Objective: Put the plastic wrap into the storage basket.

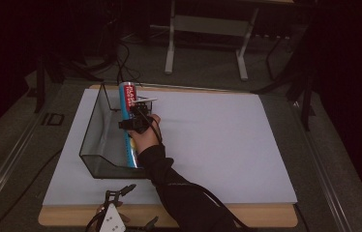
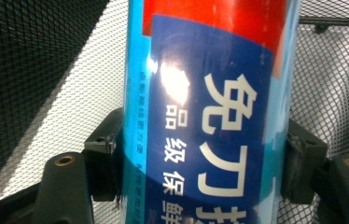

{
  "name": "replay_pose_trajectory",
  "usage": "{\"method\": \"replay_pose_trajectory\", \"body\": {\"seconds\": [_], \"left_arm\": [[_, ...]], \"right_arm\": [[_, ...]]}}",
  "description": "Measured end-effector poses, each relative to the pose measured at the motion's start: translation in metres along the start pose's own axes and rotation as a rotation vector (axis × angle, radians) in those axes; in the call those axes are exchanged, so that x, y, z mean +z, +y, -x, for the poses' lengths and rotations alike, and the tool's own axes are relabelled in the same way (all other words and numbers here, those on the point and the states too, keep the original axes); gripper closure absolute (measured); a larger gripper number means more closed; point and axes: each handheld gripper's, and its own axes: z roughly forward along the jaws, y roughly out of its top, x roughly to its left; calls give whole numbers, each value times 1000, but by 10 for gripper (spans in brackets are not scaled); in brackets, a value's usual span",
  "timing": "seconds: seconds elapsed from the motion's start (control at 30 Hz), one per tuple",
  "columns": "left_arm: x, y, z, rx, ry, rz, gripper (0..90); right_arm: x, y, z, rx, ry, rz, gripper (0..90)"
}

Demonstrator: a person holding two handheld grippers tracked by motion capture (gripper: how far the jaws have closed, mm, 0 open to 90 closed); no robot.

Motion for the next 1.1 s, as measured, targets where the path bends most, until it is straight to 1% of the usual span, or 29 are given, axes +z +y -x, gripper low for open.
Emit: {"method": "replay_pose_trajectory", "body": {"seconds": [0.1,0.23,0.27,0.37,0.43,0.5,0.6,0.7,0.83,0.9,0.97,1.03,1.1], "left_arm": [[1,0,0,1,-2,-5,1],[1,0,1,-1,-5,-2,2],[1,0,1,-1,-6,-2,1],[1,0,1,0,-9,-8,1],[2,0,1,-1,-9,-9,1],[2,0,1,-2,-11,-10,1],[3,0,1,-1,-13,-11,1],[2,0,1,0,-14,-11,1],[2,0,1,-1,-14,-11,1],[2,0,1,-1,-15,-12,1],[2,0,1,-1,-15,-13,1],[3,0,1,-1,-16,-15,2],[3,0,1,-1,-18,-18,1]], "right_arm": [[0,1,-2,-20,-12,-8,302],[0,1,1,-16,-18,-10,296],[1,0,1,-17,-26,-13,291],[4,0,5,-26,-50,-47,274],[4,0,7,-26,-43,-47,272],[3,0,6,-47,-49,-54,269],[3,1,7,-49,-43,-65,265],[2,1,8,-58,-40,-64,259],[-1,1,7,-96,-69,-59,239],[-3,1,8,-117,-71,-59,233],[-6,1,8,-142,-83,-51,214],[-11,1,9,-156,-90,-29,203],[-17,3,11,-180,-84,-9,202]]}}
